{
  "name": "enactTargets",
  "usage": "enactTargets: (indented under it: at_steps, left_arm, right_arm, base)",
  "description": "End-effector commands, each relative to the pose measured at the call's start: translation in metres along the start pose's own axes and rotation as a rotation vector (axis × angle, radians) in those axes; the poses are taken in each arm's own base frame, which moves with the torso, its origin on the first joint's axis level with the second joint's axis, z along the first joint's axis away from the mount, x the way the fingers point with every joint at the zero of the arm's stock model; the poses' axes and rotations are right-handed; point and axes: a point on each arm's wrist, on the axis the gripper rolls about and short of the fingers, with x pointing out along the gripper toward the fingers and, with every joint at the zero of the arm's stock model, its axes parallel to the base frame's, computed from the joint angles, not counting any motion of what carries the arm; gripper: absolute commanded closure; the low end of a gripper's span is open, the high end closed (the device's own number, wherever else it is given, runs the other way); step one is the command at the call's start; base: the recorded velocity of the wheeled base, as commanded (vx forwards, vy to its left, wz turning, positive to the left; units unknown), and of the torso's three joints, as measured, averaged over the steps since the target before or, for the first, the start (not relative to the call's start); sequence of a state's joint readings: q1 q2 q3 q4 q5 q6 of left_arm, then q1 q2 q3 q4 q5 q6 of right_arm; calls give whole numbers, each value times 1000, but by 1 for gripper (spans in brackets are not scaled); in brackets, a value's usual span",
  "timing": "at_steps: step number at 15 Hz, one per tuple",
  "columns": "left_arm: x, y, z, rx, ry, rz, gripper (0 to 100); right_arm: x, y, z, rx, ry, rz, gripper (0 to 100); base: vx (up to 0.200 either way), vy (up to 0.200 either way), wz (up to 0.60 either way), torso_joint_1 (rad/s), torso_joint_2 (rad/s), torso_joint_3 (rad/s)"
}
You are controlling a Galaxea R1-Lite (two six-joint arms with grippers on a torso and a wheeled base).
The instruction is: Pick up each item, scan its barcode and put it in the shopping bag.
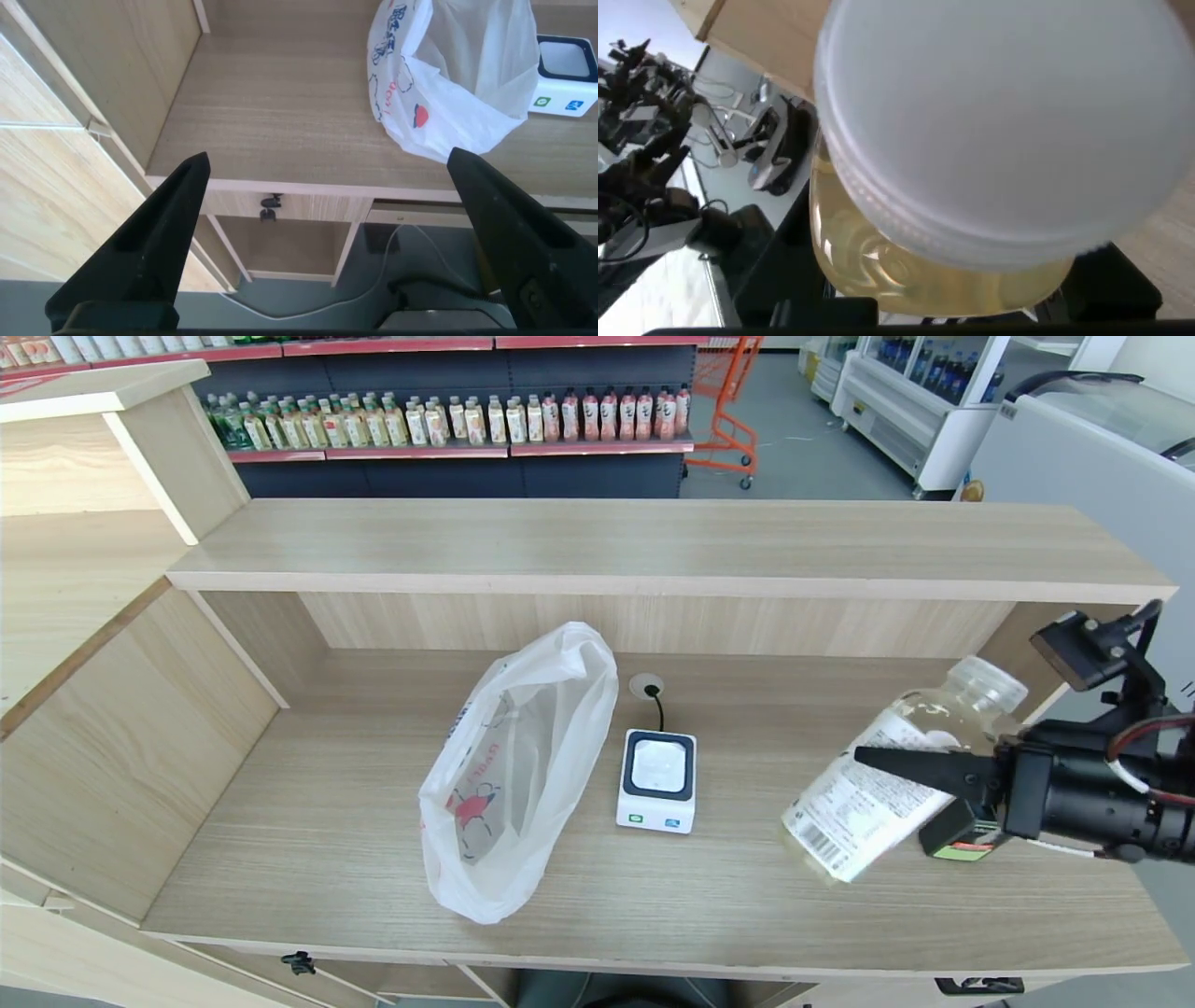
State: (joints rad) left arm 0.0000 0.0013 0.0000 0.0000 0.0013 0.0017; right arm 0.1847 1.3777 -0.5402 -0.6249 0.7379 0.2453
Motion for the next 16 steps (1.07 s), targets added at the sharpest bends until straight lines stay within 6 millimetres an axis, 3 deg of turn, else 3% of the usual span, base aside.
enactTargets:
  at_steps: [1, 5, 16]
  left_arm:
    - [0, 0, 0, 0, 0, 0, 0]
    - [0, 0, 0, 0, 0, 0, 0]
    - [0, 0, 0, 0, 0, 0, 0]
  right_arm:
    - [-14, 35, -13, -44, 10, 123, 100]
    - [-7, 47, -19, -54, 52, 226, 100]
    - [-3, 44, -29, -125, 104, 331, 100]
  base:
    - [0, 0, 0, 0, 0, 0]
    - [0, 0, 0, 0, 0, 0]
    - [0, 0, 0, 0, 0, 0]
